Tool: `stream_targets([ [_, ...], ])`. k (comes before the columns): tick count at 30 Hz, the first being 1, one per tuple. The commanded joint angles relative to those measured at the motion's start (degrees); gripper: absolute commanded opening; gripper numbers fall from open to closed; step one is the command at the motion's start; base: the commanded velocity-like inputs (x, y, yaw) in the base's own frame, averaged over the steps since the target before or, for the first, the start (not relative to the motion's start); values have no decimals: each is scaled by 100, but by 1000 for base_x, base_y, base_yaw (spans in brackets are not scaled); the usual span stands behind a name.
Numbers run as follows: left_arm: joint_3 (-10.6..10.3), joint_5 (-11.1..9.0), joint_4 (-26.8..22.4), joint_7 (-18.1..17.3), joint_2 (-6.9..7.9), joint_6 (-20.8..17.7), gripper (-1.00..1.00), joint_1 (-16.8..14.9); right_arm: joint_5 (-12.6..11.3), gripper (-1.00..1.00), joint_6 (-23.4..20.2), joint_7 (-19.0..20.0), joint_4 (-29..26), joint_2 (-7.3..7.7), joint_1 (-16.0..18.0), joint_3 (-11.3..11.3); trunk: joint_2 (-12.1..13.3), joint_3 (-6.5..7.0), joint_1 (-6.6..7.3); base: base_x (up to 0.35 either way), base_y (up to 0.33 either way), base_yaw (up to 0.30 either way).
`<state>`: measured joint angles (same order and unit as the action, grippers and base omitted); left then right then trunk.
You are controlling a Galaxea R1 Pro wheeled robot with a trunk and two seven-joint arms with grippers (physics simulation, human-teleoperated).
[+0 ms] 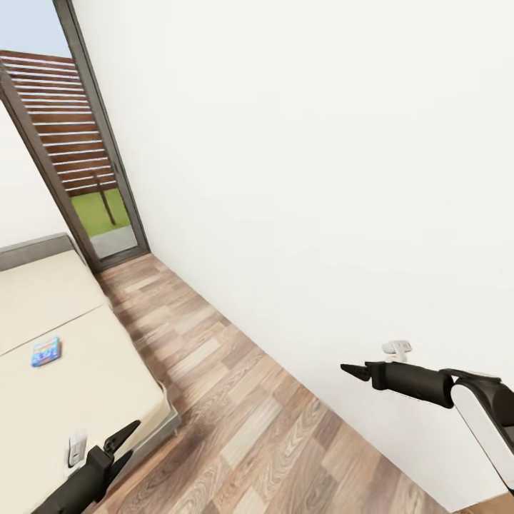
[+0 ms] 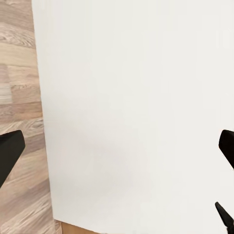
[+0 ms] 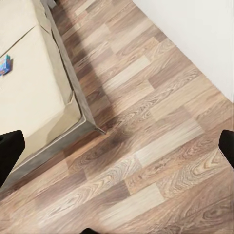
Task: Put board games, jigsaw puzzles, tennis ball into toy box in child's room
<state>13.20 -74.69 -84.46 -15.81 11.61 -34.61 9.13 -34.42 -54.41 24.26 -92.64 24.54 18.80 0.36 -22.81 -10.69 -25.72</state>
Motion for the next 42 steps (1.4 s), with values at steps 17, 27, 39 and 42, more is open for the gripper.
stream_targets([
  [17, 11, -22, 46, 36, -7, -29, 100, 1, 23, 100, -22, 37, 0, 0, 9, -4, -11, -10, -6, 261, -224, 30],
  [27, 13, -21, 58, 17, -9, -23, 100, 1, 27, 100, -40, 10, 0, -9, 21, -7, -11, -10, -6, 281, -187, 203],
  [39, 14, -62, 65, 58, -10, -38, 100, -15, 36, 100, -37, -52, 0, -20, 29, -9, -11, -10, -6, 162, -96, 286],
  [42, 9, -74, 62, 24, -12, -37, 100, -20, 41, 100, -40, -217, 0, -23, 32, -7, -11, -10, -6, 32, -19, 297],
])
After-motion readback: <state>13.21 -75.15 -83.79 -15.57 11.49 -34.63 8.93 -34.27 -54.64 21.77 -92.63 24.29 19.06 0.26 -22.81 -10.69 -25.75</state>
